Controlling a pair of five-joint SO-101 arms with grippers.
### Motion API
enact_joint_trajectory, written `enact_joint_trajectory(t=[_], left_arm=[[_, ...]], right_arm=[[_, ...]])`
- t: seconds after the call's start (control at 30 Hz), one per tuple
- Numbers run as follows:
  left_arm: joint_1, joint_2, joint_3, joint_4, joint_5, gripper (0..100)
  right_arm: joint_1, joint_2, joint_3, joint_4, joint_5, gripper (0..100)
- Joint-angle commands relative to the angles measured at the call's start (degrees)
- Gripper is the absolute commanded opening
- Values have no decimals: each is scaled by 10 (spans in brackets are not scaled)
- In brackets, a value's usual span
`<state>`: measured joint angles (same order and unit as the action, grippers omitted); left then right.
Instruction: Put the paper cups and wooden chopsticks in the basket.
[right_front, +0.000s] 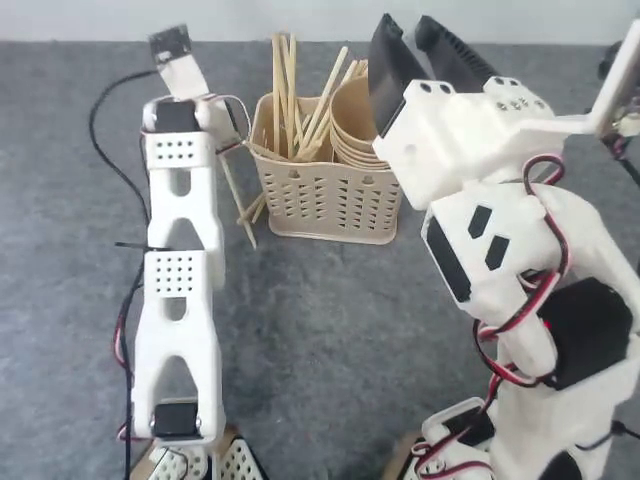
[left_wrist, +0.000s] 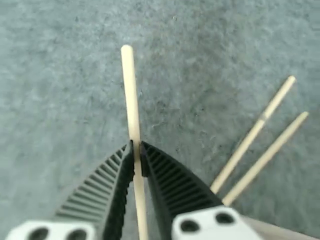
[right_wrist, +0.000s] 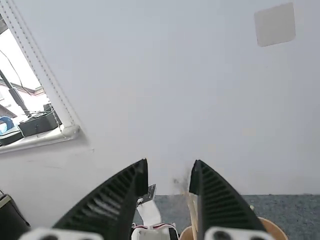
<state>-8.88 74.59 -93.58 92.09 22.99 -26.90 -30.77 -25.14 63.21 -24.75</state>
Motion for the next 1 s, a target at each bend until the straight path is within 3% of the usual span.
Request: enact_joint_trajectory(t=[0.0,0.3,0.53,0.63,0.77,0.97], left_arm=[[-33,-109,-27,36,-7,12],[-62,-238,-27,47,-8,12],[41,-404,-26,12,-8,12],[51,-451,-25,6,-9,12],[11,-418,-9,40,-49,13],[-36,-217,102,-91,-27,88]], right_arm=[[7,-15,-23,-1,-11,140],[7,-15,-23,0,-11,140],[8,-30,-21,6,-39,140],[9,-40,-21,16,-40,140],[8,-47,-21,17,-40,140],[8,-45,-21,17,-40,140]])
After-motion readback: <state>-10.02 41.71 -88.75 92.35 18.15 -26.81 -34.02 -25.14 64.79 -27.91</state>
